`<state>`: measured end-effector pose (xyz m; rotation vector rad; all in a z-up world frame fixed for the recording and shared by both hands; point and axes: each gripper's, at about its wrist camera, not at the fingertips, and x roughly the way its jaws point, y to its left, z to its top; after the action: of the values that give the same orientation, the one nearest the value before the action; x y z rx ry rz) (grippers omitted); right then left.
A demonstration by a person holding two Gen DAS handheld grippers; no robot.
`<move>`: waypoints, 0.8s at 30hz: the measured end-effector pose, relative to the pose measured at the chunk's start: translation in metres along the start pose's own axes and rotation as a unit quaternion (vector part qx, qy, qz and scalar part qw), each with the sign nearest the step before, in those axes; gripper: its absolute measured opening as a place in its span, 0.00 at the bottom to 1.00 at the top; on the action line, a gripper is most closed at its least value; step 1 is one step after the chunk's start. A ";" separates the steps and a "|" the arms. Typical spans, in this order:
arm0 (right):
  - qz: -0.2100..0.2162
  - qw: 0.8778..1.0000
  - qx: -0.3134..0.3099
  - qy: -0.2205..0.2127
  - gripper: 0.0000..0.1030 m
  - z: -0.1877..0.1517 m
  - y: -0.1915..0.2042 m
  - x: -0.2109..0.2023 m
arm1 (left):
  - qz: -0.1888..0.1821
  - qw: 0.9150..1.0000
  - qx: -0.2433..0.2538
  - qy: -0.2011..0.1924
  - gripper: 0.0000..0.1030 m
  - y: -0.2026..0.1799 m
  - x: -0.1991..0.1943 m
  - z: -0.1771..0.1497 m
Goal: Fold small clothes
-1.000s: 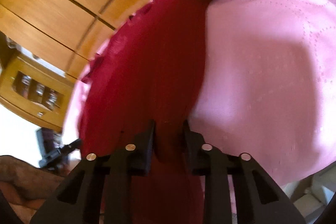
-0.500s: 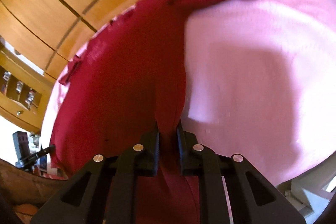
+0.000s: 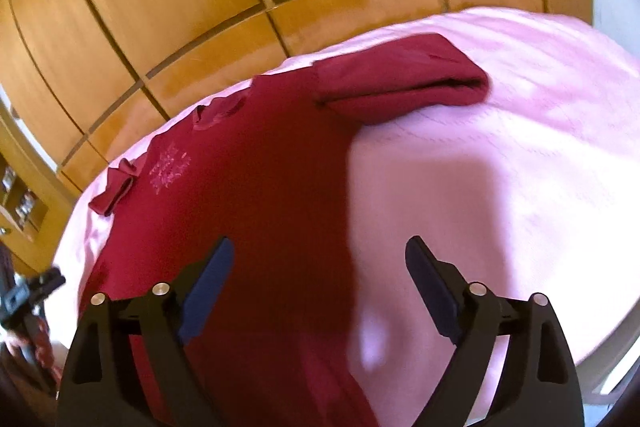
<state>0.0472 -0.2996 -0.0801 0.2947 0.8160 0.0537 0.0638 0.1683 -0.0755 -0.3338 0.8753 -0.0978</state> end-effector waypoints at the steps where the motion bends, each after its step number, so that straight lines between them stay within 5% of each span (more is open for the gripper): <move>1: -0.004 1.000 -0.017 -0.004 0.88 0.003 0.008 0.006 | 0.003 1.000 -0.005 -0.005 0.95 0.000 0.005 0.003; 7: -0.044 0.994 -0.104 -0.009 0.88 0.014 0.036 0.051 | 0.076 0.995 0.051 -0.043 0.95 -0.040 0.060 0.034; 12: -0.068 0.991 -0.112 0.027 0.91 0.008 0.026 0.092 | 0.173 0.968 0.173 -0.065 0.95 -0.066 0.100 0.060; 16: -0.072 0.990 -0.117 0.024 0.93 0.009 0.028 0.092 | 0.215 0.950 0.218 -0.066 0.94 -0.069 0.127 0.075; 17: -0.070 0.991 -0.115 0.022 0.93 0.009 0.027 0.091 | 0.221 0.947 0.224 -0.064 0.88 -0.067 0.132 0.077; 19: -0.069 0.991 -0.114 0.020 0.93 0.009 0.027 0.091 | 0.214 0.948 0.230 -0.049 0.61 -0.063 0.144 0.082; 21: -0.070 0.991 -0.115 0.016 0.93 0.008 0.027 0.092 | 0.196 0.957 0.213 -0.018 0.33 -0.054 0.153 0.085; 24: -0.072 0.991 -0.116 0.013 0.93 0.007 0.028 0.094 | 0.159 0.974 0.160 -0.009 0.11 -0.040 0.150 0.093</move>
<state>0.1185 -0.2593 -0.1346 0.0146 0.8467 0.0174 0.2330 0.1210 -0.1175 0.1075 0.8695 0.0608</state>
